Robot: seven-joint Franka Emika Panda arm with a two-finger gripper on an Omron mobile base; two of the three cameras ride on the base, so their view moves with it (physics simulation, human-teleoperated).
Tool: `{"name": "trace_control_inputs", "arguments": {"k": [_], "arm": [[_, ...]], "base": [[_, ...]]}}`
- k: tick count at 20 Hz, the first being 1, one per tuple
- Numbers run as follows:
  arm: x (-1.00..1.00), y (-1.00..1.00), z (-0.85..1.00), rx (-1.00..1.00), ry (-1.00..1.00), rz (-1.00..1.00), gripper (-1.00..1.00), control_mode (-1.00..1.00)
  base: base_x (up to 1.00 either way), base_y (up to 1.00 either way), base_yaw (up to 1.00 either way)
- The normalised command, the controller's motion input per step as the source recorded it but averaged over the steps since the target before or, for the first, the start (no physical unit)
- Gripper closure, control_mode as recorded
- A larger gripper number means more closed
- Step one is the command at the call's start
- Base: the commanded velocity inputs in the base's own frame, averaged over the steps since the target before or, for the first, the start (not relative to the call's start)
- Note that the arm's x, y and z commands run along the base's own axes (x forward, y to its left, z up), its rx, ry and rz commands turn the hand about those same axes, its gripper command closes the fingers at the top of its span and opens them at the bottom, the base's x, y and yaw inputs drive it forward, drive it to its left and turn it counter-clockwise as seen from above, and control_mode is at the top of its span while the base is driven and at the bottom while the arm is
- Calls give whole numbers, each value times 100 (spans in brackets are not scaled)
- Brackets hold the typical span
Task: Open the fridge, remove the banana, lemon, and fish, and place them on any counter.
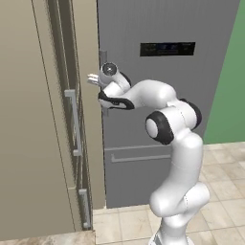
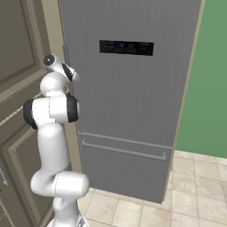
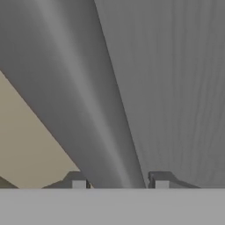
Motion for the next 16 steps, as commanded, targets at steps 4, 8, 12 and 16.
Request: {"name": "trace_control_inputs", "arguments": {"k": [4,8,12,16], "arm": [[-84,-50,-9,0,-3,5,100,-100],[-100,-72,0,0,-2,10,100,-100],[-100,-77,0,0,0,10,100,-100],[-100,-79,1,0,0,9,100,-100]], "base": [[0,0,0],[0,0,0],[0,0,0],[0,0,0]]}}
